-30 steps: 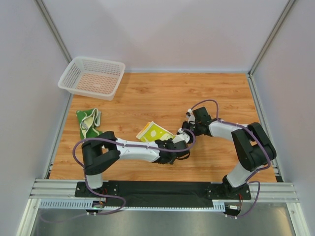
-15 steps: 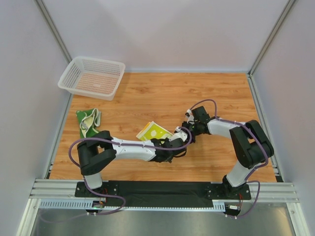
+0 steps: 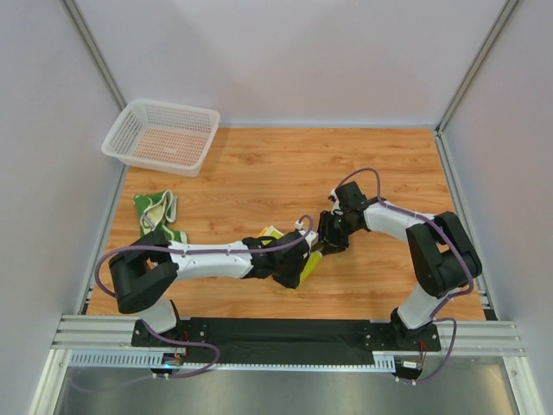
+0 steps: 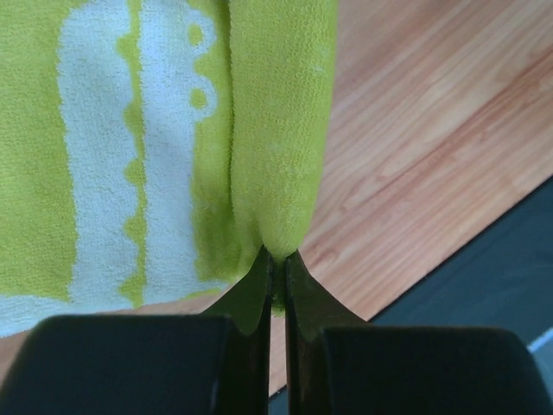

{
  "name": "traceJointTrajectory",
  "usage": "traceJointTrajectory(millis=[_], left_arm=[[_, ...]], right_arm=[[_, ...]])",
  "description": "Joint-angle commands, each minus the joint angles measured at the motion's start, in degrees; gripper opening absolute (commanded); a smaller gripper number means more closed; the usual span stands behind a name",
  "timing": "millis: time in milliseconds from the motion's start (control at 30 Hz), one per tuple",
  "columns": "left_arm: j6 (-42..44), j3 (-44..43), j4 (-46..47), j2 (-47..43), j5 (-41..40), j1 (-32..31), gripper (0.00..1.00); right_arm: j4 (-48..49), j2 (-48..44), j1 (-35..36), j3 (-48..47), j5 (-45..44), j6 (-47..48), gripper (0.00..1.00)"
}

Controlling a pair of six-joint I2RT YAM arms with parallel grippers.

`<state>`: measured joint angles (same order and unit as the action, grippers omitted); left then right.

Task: Roll the towels
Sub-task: Roll the towel

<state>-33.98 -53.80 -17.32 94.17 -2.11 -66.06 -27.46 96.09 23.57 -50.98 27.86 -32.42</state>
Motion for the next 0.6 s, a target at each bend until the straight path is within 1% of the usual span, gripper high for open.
traceJointTrajectory(millis=[0, 267, 367, 567], left_arm=[[-4.1, 1.0, 3.7, -4.1, 7.9, 2.4, 0.00], [-13.0, 4.0, 6.9, -7.6, 19.1, 8.3, 0.00], [-16.5, 6.3, 10.5, -7.9, 22.9, 11.6, 0.00], [-22.4, 10.3, 16.3, -6.5, 29.1, 15.2, 0.00]], right_arm=[[-3.1, -2.7, 0.1, -2.5, -3.9, 2.4, 0.42], [-5.5, -2.8, -0.6, -3.8, -5.2, 4.0, 0.42], [-5.9, -2.8, -1.4, -4.3, -5.2, 4.1, 0.42], [-7.3, -4.5, -4.0, -5.3, -5.8, 4.6, 0.42]])
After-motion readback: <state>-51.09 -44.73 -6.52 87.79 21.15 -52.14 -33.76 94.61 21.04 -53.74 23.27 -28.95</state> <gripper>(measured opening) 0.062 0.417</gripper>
